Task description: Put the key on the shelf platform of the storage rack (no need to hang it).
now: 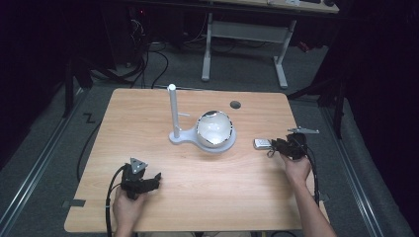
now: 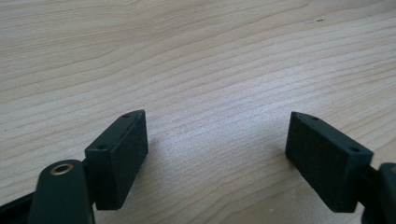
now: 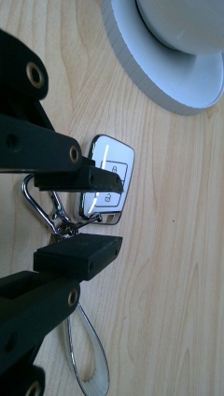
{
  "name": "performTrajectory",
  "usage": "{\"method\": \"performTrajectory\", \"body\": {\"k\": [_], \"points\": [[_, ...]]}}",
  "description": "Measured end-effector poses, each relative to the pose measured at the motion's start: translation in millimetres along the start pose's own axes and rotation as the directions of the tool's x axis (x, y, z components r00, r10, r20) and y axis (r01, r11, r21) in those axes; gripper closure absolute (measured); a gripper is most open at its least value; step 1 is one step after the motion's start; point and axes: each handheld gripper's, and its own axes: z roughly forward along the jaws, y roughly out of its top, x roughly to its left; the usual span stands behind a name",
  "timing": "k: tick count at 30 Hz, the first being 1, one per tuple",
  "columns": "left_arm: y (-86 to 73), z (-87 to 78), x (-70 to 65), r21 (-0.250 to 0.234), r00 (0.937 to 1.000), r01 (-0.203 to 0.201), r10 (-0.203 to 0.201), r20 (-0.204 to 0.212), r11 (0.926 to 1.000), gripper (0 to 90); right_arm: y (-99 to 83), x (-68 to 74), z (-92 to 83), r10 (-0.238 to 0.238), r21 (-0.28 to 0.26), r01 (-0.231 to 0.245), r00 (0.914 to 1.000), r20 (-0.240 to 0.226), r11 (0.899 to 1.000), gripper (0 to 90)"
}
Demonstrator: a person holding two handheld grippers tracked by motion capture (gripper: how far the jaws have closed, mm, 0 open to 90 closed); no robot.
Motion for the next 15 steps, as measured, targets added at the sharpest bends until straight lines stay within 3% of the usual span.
{"method": "performTrajectory", "body": {"k": [15], "points": [[0.0, 0.0, -0.1, 0.0, 1.0, 0.0, 0.0, -0.001, 1.0, 21.4, 1.7, -9.2, 16.7, 0.045, 0.039, -0.045, 0.999, -0.002, 0.998, 69.6]]}}
